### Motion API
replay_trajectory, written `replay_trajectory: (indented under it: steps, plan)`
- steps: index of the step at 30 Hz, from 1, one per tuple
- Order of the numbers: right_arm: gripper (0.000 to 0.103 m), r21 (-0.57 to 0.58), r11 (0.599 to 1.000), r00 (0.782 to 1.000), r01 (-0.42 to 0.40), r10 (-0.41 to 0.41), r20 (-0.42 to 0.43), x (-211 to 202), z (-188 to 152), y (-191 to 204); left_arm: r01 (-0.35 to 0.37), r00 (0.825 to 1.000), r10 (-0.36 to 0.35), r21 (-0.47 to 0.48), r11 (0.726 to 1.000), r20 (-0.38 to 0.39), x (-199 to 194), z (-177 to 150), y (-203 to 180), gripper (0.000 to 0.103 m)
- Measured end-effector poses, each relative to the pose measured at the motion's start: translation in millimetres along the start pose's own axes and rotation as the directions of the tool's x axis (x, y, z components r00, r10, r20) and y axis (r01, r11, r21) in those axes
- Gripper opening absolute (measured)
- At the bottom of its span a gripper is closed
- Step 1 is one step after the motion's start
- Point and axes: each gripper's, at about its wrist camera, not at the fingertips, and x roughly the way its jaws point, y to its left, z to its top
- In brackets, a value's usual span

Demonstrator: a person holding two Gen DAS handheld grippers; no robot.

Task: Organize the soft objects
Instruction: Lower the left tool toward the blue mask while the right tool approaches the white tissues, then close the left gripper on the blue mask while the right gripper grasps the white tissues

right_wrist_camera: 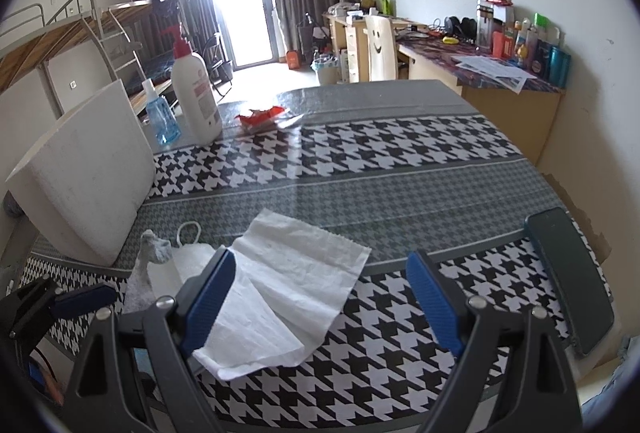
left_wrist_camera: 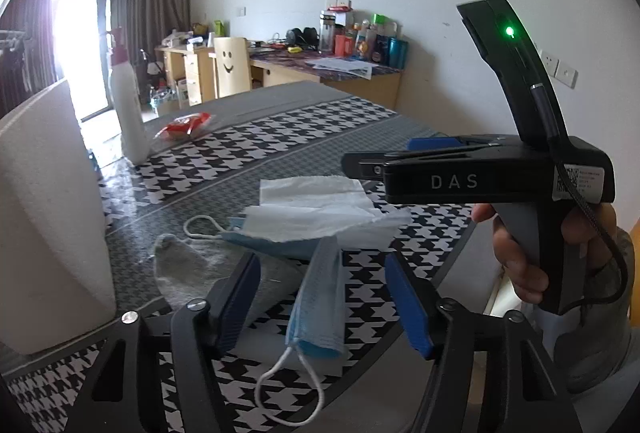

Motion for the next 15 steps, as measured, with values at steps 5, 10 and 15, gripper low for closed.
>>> replay_trajectory:
  steps: [5,10,15]
  plan:
    - [0.090,-0.003,1.000,1.000,-0.014,0.014,-0.013,3,-1,-3,0.018,1.000,-0.017,0.007,1.000,-0.025,10,-2,-3,0.053]
    - [0.090,-0.003,1.000,0.999,-0.018,0.018,-0.026,6,-3,-4,0.034,0.998,-0.034,-0.002,0.999,-0.046,17,-2,-2,0.040]
    - [0.090,-0.009,0.999,0.999,-0.032,0.032,-0.041,12,-3,-3,0.035,0.997,-0.036,-0.016,0.999,-0.064,23,-4,1,0.033]
